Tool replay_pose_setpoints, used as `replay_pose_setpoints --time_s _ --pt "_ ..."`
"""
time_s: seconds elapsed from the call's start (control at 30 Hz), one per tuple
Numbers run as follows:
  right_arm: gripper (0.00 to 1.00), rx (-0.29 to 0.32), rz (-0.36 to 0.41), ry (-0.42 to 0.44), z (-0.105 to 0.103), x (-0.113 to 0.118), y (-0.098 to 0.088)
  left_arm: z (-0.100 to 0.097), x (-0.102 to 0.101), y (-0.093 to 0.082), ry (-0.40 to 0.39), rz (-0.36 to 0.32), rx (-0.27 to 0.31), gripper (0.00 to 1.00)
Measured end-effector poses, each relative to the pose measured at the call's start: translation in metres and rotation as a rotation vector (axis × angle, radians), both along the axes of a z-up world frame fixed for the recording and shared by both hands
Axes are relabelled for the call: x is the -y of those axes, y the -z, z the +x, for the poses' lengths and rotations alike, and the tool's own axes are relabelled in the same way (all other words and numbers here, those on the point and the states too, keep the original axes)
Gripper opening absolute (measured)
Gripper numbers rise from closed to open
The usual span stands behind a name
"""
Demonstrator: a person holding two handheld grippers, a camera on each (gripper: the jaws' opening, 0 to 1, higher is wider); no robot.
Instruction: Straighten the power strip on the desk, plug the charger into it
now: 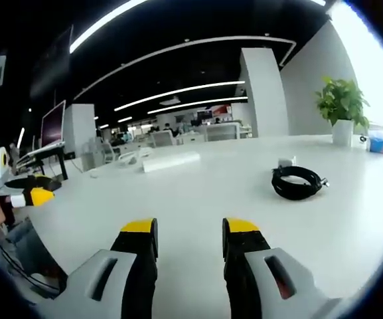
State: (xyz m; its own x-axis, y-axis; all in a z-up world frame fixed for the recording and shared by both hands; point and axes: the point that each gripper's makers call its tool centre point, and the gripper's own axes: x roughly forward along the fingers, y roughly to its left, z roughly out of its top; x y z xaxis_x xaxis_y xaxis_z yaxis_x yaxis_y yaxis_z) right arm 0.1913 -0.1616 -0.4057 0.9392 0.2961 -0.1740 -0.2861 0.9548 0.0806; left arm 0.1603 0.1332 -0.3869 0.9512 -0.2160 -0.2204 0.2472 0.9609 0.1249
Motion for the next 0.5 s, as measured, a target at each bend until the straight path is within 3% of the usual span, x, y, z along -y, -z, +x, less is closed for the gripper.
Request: replay_pose_setpoints --time_s 0.5 --pt "0.39 0.003 -0.015 0.002 0.0015 0.0027 0.0012 0.0035 0.0014 -0.0023 0.01 -0.001 -0.006 0.55"
